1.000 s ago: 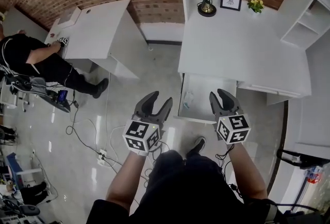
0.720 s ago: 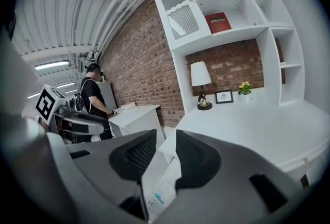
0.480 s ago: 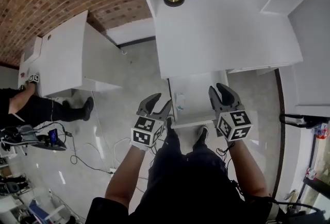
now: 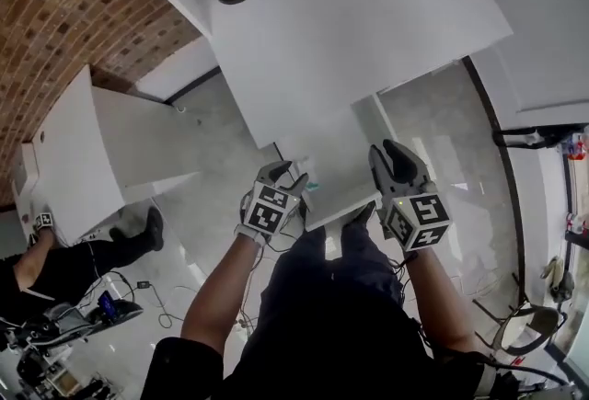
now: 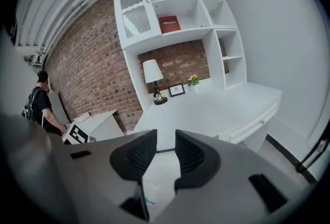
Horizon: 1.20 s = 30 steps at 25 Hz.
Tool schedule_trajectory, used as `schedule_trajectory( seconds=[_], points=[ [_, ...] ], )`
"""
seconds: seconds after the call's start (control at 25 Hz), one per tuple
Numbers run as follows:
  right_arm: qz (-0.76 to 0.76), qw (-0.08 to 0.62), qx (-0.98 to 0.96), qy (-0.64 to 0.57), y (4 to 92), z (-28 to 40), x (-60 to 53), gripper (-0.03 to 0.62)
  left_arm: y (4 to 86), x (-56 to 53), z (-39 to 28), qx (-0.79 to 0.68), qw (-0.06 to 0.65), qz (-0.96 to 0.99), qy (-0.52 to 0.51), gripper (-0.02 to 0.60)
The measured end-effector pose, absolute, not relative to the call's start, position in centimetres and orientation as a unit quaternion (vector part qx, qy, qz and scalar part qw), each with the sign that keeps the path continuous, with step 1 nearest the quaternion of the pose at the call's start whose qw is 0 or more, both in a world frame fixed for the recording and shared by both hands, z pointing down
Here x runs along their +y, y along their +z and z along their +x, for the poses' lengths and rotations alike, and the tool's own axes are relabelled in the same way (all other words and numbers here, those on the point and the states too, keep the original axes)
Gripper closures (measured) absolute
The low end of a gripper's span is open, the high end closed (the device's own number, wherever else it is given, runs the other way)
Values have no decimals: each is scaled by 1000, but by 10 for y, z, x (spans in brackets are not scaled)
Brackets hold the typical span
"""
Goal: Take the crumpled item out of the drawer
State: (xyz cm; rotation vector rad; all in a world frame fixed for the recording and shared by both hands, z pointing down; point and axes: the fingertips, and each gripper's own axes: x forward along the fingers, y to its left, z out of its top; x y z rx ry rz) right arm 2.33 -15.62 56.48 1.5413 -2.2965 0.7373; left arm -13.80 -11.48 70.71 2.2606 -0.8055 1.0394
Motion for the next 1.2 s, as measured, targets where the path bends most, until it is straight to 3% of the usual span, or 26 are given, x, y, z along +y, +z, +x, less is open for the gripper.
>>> schedule_trajectory(
  seconds=[0.32,0.56,0.92,1.2],
  points=[
    [559,136,-759,305,604,68,-138,494,777,-121,-125,-229,226,809,492,402],
    [553,144,-753,326,633,77,-130,499,827,-124,-122,-221,277,778,519,393],
    [552,144,-749,339,641,92,-123,502,863,-114,-116,-190,270,732,596,390],
    [552,134,-745,350,637,102,-120,513,868,-101,-120,-206,283,718,601,498]
  ],
)
